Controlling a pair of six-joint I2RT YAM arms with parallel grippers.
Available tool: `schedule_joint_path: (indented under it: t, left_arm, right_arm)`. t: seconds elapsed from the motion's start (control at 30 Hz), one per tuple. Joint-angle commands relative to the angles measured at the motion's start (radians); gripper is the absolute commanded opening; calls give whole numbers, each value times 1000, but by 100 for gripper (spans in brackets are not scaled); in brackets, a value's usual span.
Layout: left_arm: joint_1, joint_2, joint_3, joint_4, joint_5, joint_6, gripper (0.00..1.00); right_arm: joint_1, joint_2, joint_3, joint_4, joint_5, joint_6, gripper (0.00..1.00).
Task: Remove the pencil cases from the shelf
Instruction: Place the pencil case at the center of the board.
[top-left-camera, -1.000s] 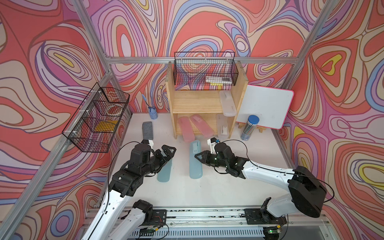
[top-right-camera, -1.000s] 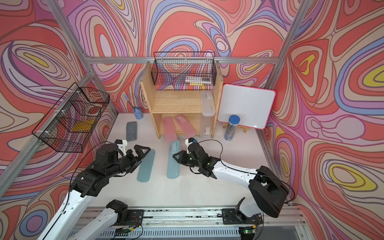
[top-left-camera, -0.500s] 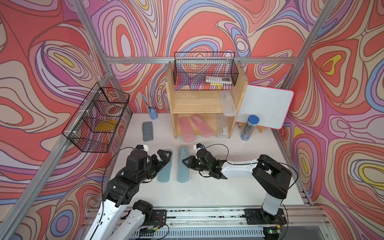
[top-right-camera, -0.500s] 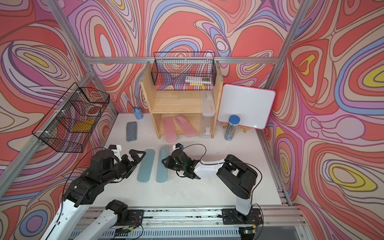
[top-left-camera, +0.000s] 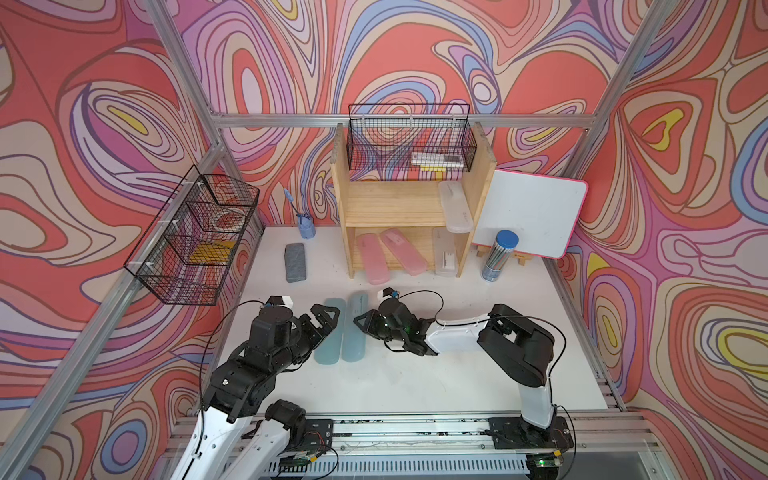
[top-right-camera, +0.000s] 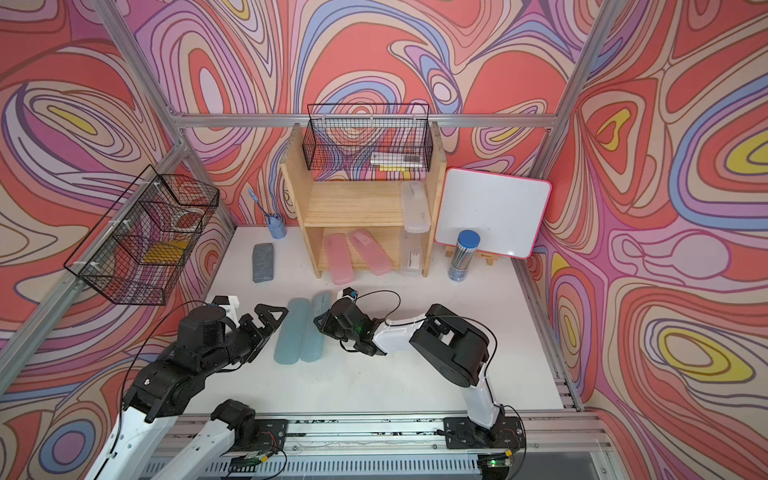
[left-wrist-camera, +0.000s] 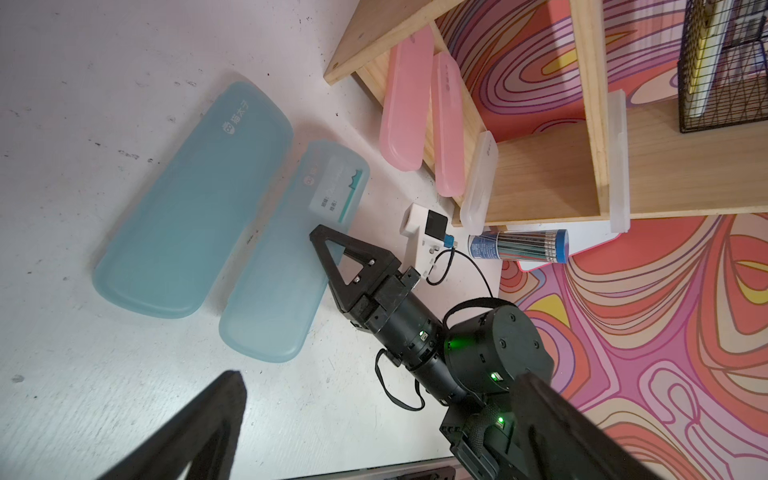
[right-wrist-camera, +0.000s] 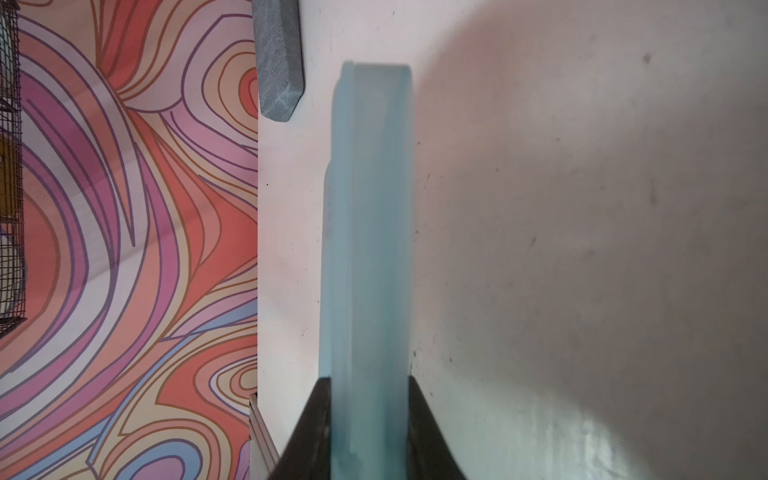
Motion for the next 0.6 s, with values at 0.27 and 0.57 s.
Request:
schedule_joint_path:
  t: [0.27, 0.57]
  left_arm:
    - [3, -17, -19, -19, -19, -7, 99]
    - [3, -17, -24, -14, -20, -8, 99]
  right_arm:
    - [7, 58, 32, 1, 7, 39, 24]
    - [7, 65, 38, -27, -1, 44, 39]
